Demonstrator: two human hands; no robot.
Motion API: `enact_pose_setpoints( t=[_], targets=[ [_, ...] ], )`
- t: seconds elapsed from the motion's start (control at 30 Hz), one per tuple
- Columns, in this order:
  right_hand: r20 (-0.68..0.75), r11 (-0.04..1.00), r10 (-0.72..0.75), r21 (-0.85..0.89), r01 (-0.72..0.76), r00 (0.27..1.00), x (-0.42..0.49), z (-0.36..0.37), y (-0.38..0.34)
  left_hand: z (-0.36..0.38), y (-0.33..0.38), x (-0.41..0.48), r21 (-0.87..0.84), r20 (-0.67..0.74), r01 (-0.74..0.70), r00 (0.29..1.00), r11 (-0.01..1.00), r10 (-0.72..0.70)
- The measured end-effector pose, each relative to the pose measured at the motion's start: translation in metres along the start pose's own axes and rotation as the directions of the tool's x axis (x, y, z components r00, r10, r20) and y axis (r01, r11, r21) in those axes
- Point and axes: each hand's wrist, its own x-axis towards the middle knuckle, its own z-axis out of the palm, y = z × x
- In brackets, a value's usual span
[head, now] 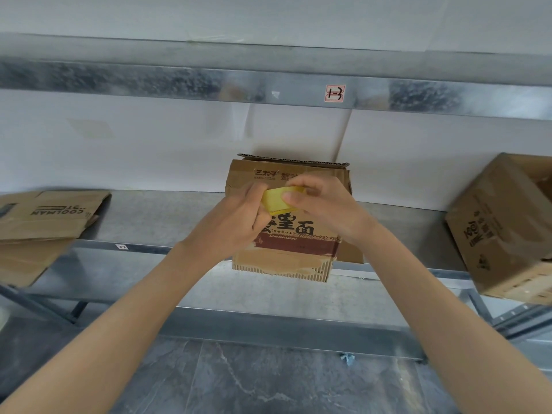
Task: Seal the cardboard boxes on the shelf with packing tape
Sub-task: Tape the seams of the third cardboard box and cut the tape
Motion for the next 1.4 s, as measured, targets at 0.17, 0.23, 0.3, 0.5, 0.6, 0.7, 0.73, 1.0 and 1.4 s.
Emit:
enact_pose_setpoints(
  t=[0.17, 0.23, 0.3, 0.5, 0.6, 0.7, 0.73, 1.0, 1.4],
  targets=[
    [0.023, 0.999, 0.002, -0.041, -0.001, 1.0, 0.001, -0.003, 0.001, -0.001, 0.002, -0.003, -0.113, -0.007, 0.032, 0.999, 0.993, -0.033],
    [0.033, 0.999, -0.014, -0.048, 0.016, 0.999, 0.001, -0.004, 0.0, 0.001, 0.001, -0.003, -0.138, -0.012, 0.033, 0.999, 0.99, -0.035],
    [0.039, 0.997, -0.027, -0.067, 0.03, 0.999, 0.001, -0.004, 0.0, 0.002, 0.0, -0.003, -0.147, 0.0, 0.03, 1.0, 0.989, -0.03],
    [0.066, 0.995, -0.024, -0.1, 0.03, 0.998, 0.002, -0.007, -0.001, -0.001, 0.0, -0.004, -0.061, 0.033, -0.022, 0.999, 0.998, 0.024],
    [0.084, 0.996, -0.021, -0.087, 0.028, 0.996, 0.004, -0.008, -0.002, -0.003, 0.0, -0.003, -0.027, 0.007, -0.059, 0.998, 0.998, 0.059],
    [0.1, 0.998, -0.012, -0.068, 0.019, 0.995, 0.005, -0.009, -0.002, -0.004, 0.0, -0.002, -0.031, 0.008, -0.061, 0.998, 0.998, 0.061],
    [0.103, 0.998, -0.008, -0.067, 0.015, 0.995, 0.005, -0.01, -0.001, -0.005, 0.0, -0.002, -0.071, 0.016, -0.031, 0.999, 0.997, 0.033],
    [0.102, 0.998, -0.025, 0.052, 0.02, 0.994, 0.011, -0.016, 0.002, -0.017, 0.0, -0.003, -0.442, 0.223, 0.247, 0.961, 0.863, -0.161],
    [-0.327, 0.975, -0.184, 0.062, 0.215, 0.927, -0.003, 0.032, 0.007, -0.005, 0.004, 0.003, -0.442, -0.032, 0.231, 0.962, 0.867, -0.273]
  ],
)
